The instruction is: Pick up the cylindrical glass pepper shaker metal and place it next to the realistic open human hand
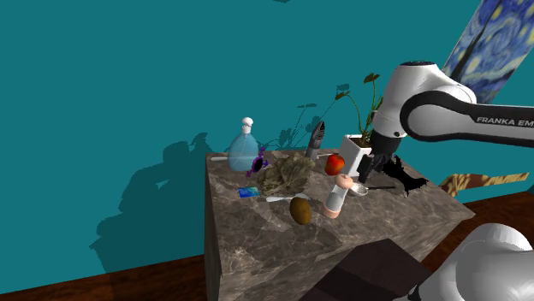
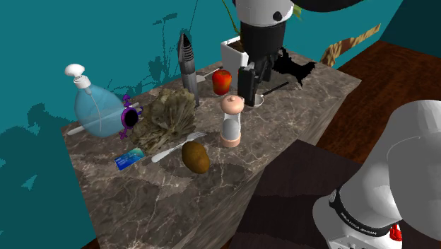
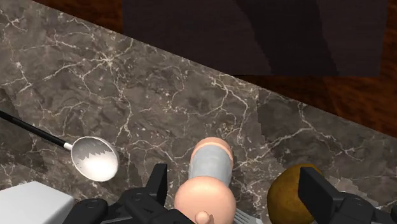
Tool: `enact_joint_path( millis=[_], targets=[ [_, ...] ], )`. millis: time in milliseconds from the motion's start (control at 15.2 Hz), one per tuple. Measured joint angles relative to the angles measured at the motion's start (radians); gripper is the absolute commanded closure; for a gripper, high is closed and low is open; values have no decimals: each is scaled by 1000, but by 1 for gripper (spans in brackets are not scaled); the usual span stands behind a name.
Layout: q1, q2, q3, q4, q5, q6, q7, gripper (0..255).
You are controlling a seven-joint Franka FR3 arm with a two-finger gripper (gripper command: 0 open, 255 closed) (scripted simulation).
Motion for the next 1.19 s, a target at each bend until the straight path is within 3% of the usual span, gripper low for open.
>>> enact_joint_path(
  millis=[396, 858, 1188],
  targets=[
    [-26, 149, -2, -51, -79, 276, 21, 0],
    [-40, 212, -11, -106, -105, 404, 34, 0],
    [-42, 217, -12, -119, -109, 423, 36, 0]
  ],
)
